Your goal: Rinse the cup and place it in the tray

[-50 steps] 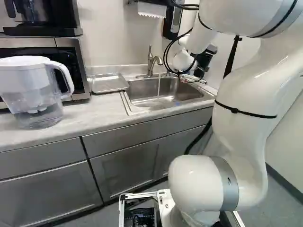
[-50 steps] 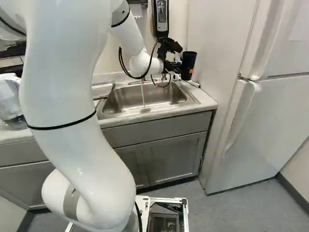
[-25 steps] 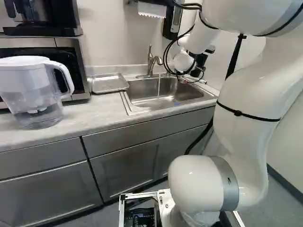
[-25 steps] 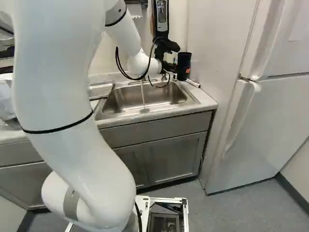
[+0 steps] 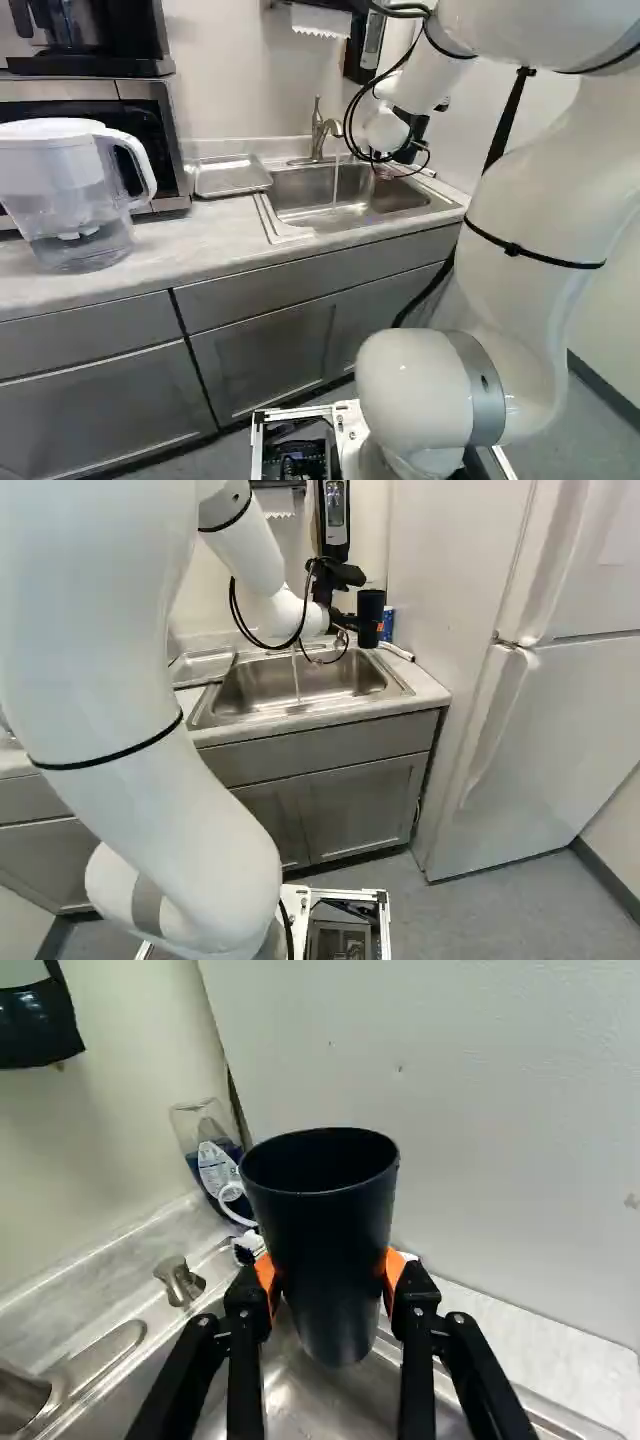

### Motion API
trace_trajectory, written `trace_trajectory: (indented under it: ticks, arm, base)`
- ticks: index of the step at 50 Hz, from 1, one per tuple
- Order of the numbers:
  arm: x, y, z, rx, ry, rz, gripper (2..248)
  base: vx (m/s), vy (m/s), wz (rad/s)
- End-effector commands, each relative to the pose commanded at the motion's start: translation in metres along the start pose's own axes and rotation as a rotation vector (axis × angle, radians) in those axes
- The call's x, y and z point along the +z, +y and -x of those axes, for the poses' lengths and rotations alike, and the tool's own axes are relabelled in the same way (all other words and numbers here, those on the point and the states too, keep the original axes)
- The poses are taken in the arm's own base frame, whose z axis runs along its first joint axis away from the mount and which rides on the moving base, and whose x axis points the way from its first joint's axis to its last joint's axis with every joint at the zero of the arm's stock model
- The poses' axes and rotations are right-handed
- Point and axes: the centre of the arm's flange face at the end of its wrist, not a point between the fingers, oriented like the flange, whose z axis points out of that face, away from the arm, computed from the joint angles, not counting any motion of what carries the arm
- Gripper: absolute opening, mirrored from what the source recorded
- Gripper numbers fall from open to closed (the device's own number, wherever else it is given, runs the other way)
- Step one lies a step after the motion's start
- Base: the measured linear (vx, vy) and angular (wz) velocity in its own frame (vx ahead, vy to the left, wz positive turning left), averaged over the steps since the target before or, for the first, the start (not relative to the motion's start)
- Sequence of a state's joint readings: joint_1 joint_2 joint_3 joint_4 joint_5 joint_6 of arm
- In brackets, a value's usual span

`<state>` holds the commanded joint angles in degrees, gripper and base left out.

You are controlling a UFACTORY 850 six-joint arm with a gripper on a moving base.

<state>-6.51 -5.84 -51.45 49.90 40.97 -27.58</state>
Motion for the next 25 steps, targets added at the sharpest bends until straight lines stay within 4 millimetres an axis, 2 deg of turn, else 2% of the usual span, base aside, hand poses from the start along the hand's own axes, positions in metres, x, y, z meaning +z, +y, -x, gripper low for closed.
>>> trace_trajectory:
  ticks: [7,25]
  arm:
    - [-0.0063,-0.0005,0.0012,-0.018,-0.001,-0.021,122]
    - [-0.0073,-0.0053,0.0009,-0.071,0.007,-0.069,122]
  base:
    - [0.0,0.0,0.0]
    - [0.0,0.0,0.0]
